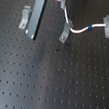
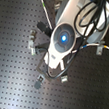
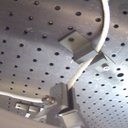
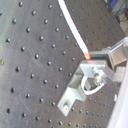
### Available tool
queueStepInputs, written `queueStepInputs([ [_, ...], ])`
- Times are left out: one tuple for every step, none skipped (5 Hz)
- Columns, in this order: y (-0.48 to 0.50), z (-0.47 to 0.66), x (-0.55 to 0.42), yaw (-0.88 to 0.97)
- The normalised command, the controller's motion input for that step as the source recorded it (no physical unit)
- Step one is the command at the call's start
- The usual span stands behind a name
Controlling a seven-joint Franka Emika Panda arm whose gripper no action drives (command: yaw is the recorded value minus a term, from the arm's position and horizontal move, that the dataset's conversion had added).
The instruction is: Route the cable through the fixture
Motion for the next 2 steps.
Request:
queueStepInputs([
  [0.135,0.47,-0.258,0.0],
  [0.012,0.0,0.006,0.0],
])
